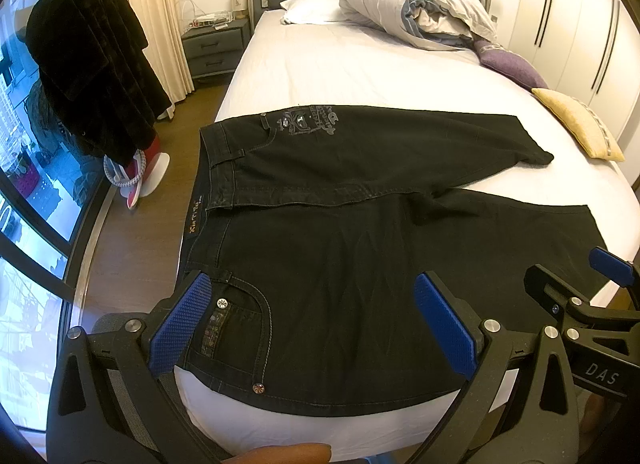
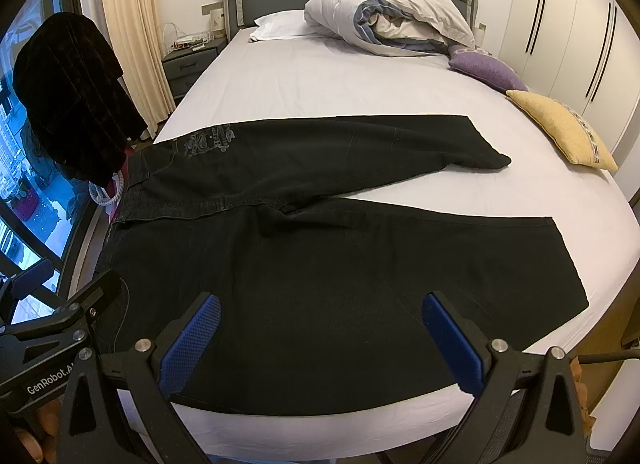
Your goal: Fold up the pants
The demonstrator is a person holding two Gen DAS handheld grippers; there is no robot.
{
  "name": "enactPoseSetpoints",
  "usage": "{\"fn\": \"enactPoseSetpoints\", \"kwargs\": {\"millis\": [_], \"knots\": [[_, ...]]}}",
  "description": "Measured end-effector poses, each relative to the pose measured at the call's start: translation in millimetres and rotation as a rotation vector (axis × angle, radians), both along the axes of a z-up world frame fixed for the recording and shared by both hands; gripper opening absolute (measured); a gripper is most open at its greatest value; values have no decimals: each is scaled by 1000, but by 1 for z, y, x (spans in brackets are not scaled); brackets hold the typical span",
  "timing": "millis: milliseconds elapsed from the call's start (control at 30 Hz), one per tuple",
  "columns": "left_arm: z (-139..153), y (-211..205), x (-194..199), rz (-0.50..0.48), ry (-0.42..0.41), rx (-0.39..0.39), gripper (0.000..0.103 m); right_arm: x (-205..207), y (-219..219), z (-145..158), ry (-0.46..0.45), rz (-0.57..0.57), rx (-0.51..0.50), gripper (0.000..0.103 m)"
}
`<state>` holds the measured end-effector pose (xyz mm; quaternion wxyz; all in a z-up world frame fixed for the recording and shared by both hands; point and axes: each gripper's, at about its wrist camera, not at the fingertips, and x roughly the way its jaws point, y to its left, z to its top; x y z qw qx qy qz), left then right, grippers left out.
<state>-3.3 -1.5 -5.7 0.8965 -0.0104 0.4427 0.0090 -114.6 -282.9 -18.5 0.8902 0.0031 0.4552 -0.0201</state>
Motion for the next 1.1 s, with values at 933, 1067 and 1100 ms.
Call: {"fn": "enactPoseSetpoints", "kwargs": {"millis": [933, 1067, 1100], "knots": [[-25, 15, 22, -81, 59, -52, 103, 14, -15, -4, -6, 108, 89, 103], [-34, 24, 48, -205, 77, -133, 103, 42, -31, 10, -65, 262, 141, 103], [-38, 26, 57, -215, 118, -125, 103, 52, -34, 15, -88, 308, 130, 103]]}}
